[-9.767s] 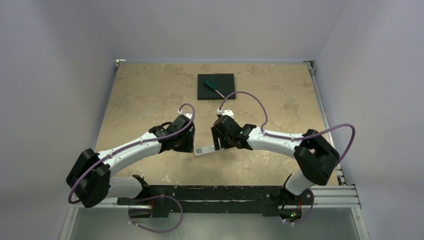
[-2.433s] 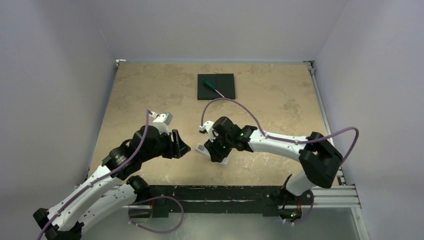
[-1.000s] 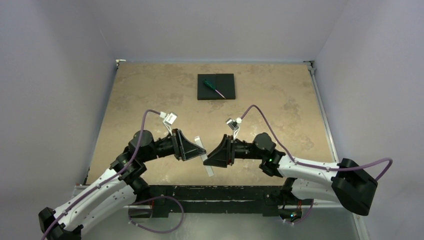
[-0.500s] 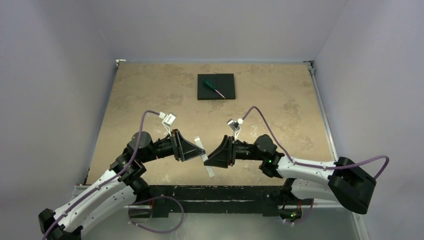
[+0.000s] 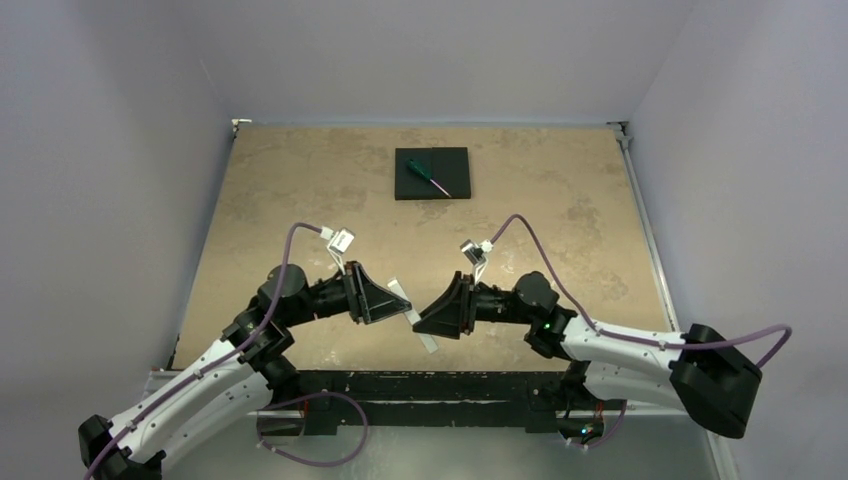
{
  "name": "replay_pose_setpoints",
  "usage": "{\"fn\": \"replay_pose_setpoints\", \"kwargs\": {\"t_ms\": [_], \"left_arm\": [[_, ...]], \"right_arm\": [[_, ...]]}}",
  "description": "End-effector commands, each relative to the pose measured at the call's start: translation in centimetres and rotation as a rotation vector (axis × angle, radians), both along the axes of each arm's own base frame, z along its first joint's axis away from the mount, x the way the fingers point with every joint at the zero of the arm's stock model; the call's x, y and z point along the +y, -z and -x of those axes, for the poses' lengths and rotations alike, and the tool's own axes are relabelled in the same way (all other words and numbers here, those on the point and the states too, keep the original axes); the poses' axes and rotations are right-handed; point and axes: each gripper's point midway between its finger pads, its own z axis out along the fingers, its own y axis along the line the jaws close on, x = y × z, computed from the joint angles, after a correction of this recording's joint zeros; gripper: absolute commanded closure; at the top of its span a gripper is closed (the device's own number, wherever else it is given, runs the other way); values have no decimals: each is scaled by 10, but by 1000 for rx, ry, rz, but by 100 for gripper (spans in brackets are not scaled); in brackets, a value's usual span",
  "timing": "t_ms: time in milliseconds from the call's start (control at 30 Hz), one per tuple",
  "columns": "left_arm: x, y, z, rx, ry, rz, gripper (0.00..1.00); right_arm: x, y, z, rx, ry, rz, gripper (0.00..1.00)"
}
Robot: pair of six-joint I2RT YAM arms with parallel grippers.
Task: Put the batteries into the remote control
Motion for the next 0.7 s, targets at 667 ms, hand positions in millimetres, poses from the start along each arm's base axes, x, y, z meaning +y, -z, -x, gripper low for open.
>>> {"fn": "replay_pose_setpoints", "kwargs": {"t_ms": [667], "left_arm": [[3, 71, -47, 129, -176, -303, 100]], "right_arm": [[-67, 14, -26, -244, 291, 362, 25]]}}
